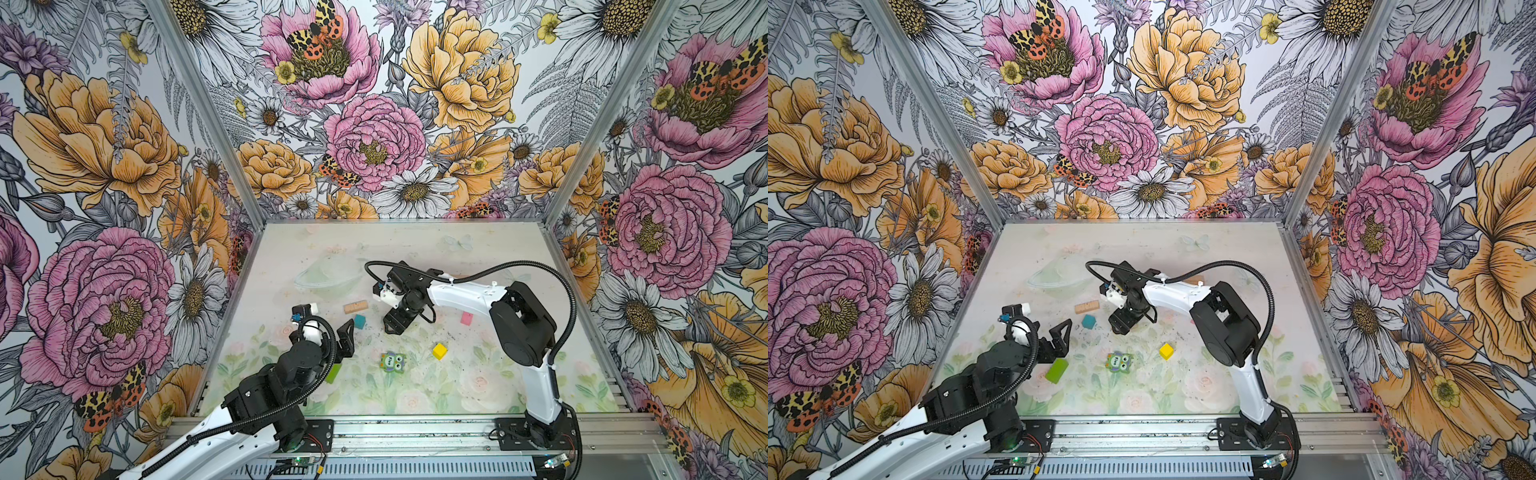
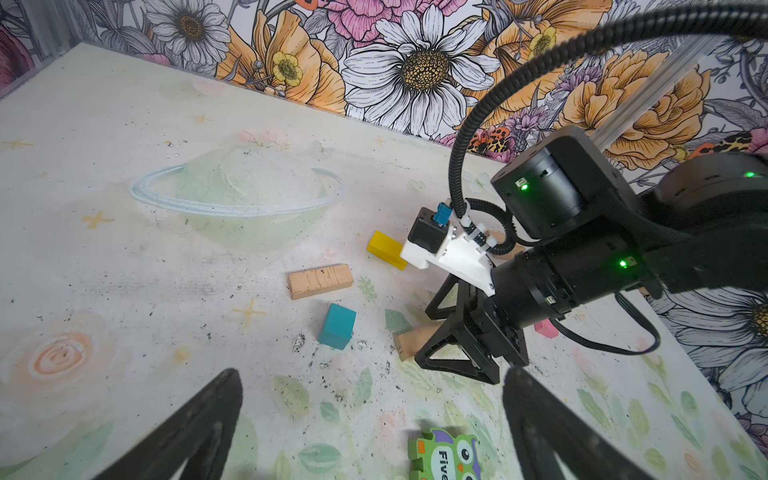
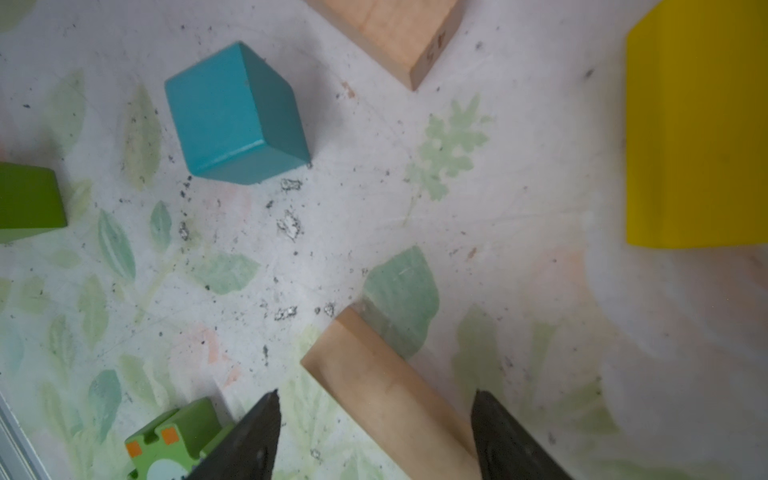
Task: Build the wood block tower
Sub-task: 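Lower the open right gripper around the plain wood block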
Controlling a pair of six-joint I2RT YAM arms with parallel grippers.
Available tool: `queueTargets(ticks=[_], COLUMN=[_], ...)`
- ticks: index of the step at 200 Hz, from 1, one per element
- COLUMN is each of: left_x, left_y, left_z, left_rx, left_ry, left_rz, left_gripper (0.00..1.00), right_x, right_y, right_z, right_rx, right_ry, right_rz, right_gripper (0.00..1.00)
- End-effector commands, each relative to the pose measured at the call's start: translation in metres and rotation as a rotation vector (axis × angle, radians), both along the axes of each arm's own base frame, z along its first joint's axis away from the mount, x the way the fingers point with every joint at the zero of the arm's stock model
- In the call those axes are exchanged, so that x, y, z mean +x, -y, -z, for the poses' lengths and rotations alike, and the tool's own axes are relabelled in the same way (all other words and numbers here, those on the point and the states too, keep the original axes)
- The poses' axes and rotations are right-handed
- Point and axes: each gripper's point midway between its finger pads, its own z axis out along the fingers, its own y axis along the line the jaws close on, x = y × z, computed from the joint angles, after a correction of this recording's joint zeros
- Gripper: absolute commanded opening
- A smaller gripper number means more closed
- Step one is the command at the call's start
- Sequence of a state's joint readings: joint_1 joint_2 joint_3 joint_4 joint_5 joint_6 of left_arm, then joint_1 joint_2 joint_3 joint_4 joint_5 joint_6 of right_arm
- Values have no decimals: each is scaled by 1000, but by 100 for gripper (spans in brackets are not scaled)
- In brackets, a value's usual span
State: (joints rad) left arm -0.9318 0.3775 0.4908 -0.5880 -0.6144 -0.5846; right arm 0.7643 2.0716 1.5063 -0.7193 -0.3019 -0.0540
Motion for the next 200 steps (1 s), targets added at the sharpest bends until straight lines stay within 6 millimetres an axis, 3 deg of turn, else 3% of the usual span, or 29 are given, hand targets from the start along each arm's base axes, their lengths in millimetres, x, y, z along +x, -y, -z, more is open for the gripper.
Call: queueTargets(ticks=[1,93,128,200], left_x=[0,-2,-3,-3], left_y=[-8,-9,-10,-9], left_z=[-7,-6,-7,-10], left_rx=[0,-29,-37,-40], left_ry=[21,28,31,35], left_rz=[-27,-23,-23,-16], left_gripper=[99,99,99,99], right_x=[-6,-2,3,6], right_y=[5,27,34,42], right_z=[10,9,11,8], right_rx=[-14,-85,-133,-169], right_ry=[-18,44,84,119], right_rz=[-4,79,109,166], right_gripper=[75,66,55,45])
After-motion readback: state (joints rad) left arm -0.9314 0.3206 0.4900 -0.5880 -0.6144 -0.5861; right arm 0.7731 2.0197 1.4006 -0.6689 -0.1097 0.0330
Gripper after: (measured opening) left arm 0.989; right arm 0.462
